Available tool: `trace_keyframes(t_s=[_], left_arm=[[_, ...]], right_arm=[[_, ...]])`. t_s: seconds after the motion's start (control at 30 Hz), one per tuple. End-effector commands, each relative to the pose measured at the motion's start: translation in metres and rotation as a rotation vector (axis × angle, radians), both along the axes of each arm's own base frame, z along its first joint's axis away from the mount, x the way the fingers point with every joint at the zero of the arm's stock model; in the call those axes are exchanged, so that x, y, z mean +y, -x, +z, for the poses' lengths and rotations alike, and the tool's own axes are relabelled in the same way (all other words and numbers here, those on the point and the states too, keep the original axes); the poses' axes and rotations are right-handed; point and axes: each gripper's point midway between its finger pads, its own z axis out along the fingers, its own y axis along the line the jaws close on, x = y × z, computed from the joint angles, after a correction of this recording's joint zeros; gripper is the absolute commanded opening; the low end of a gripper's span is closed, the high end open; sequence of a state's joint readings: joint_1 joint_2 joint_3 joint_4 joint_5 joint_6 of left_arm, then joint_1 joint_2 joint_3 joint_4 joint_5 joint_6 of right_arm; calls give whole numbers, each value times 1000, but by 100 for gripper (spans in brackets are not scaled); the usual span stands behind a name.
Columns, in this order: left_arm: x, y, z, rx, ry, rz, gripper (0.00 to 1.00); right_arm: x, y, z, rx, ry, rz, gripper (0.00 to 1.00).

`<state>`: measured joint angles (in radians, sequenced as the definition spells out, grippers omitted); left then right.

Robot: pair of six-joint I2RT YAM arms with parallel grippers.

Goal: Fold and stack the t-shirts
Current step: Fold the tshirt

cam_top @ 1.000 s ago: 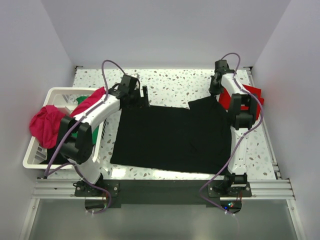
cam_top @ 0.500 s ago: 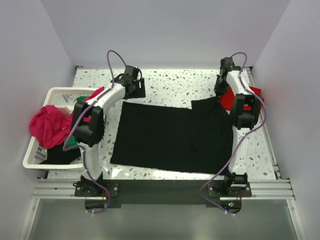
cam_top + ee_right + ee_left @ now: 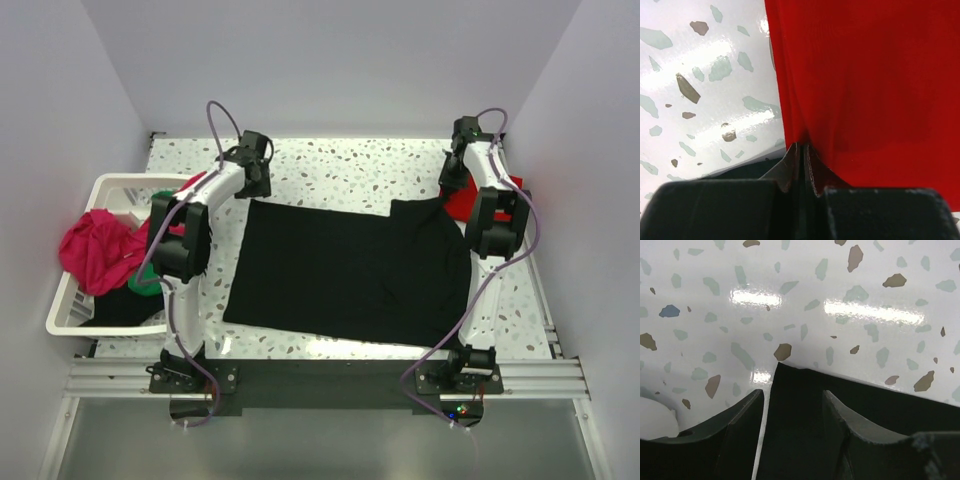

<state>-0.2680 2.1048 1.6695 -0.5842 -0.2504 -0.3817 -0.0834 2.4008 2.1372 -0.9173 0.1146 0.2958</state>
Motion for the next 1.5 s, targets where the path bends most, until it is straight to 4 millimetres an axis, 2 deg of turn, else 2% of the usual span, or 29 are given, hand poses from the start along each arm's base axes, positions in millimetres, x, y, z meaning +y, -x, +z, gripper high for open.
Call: trace_keyframes(t_s=[0.0,0.23,0.43,0.83,1.07,1.2,1.47], left_arm=[[1,-15,2,-36,4,2,54],[0,-24,-17,-30,10,10,43],[3,-27,-19,-35,-3,36,39],[14,-24,-21,-37,-44,76,38],[13,-21,-33,-12,-43,75,36],[11,-21,-39,-8,-34,66,31],[9,-18,-48,10,-32,48,12]], right_arm=[[-1,-7,45,-91,15,-13,0],[3,-6,46,-95,-5,-6,0],[4,-4,50,-101,-9,3,0],[8,0,45,-91,-32,6,0],[10,0,44,-89,-40,9,0],[10,0,44,-87,-43,10,0],[13,-2,52,-106,-60,12,0]])
